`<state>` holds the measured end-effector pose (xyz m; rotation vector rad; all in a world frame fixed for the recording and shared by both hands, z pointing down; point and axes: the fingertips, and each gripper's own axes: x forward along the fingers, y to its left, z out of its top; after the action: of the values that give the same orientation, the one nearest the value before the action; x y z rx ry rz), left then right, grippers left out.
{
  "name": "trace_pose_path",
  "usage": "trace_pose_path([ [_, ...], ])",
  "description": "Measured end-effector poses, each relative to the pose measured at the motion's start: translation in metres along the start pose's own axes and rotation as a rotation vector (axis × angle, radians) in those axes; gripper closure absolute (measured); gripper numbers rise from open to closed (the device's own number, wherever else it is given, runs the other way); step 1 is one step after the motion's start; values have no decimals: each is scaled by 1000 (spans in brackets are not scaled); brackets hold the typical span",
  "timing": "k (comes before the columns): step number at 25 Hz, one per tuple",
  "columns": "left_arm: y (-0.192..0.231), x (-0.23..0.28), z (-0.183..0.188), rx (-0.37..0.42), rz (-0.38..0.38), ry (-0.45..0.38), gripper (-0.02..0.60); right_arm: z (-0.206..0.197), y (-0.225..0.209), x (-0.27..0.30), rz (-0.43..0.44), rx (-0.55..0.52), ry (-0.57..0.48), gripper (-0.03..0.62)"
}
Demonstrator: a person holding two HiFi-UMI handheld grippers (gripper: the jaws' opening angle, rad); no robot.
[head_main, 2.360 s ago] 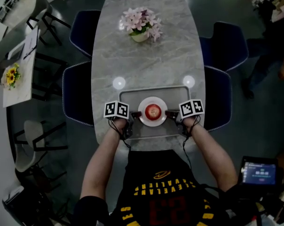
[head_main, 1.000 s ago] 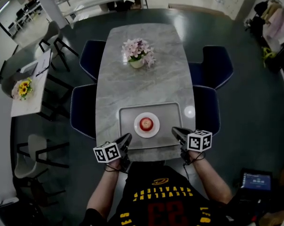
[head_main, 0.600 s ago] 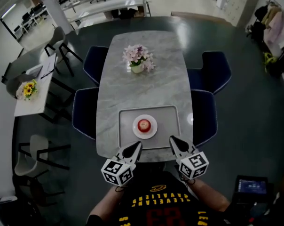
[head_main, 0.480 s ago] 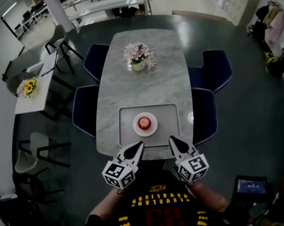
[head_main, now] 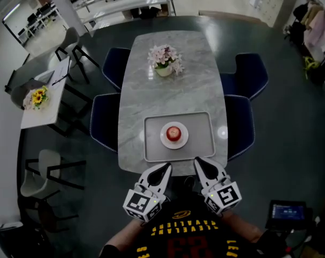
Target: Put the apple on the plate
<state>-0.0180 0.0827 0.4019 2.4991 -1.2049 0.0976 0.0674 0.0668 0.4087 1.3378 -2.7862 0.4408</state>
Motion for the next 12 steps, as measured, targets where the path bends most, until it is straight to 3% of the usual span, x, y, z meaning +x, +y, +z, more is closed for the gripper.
trace_pose_path([
  [5, 10, -47, -1, 2, 15, -19, 581, -11, 46, -2, 2, -26, 15, 588],
  [12, 24, -108, -13, -68, -60, -91, 581, -27, 103, -8, -47, -54, 49, 588],
])
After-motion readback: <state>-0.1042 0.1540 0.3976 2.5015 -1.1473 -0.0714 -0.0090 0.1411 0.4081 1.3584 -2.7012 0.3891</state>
